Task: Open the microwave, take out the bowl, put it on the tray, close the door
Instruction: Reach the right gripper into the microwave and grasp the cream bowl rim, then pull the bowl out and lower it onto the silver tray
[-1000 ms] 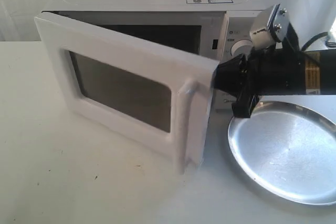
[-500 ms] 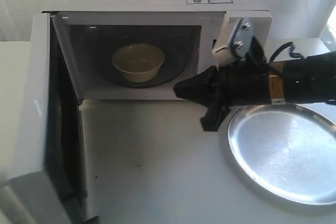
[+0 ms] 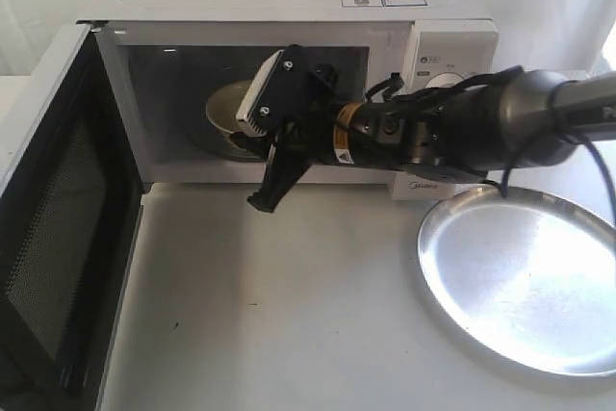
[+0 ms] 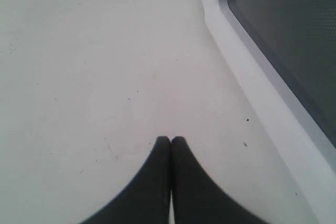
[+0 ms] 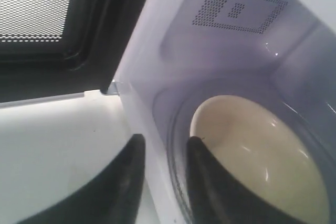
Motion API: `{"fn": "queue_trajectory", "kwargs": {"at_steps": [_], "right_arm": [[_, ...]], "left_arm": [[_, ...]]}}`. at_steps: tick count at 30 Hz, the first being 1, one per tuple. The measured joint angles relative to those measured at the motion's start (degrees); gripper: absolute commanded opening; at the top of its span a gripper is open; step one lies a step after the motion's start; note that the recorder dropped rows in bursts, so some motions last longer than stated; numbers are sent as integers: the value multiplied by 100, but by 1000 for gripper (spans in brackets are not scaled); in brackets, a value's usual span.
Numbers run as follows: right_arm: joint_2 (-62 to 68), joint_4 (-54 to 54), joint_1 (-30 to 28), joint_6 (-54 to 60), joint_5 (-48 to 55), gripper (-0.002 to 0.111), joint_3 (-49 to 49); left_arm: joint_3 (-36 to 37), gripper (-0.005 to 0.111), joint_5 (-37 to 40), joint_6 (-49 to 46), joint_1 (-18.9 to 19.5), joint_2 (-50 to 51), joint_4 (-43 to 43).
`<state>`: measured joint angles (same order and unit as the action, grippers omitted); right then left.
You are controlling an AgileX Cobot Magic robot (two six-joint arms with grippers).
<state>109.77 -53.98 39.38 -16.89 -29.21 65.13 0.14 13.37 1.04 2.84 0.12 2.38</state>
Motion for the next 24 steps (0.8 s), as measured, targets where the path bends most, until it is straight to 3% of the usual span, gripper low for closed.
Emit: {"fn": "queue_trajectory", "kwargs": {"at_steps": [3,5,7,10,14,15,24], "right_arm": [[438,0,0,14,15,70,479],[692,11,21,14,70,71,752],[960,11,52,2,303,65,1049],[1274,33,122,2,825,47,1379],[1478,33,232,2,1389,6,1642],[1479,20,252,14,1549,0,1683],[790,7,607,-116,2371,0,1664]], "left_arm": [[0,0,0,0,0,0,0],[0,0,0,0,0,0,0],[0,0,0,0,0,0,0],[0,0,0,0,0,0,0],[0,0,0,0,0,0,0],[0,0,0,0,0,0,0],[0,0,0,0,0,0,0]]}}
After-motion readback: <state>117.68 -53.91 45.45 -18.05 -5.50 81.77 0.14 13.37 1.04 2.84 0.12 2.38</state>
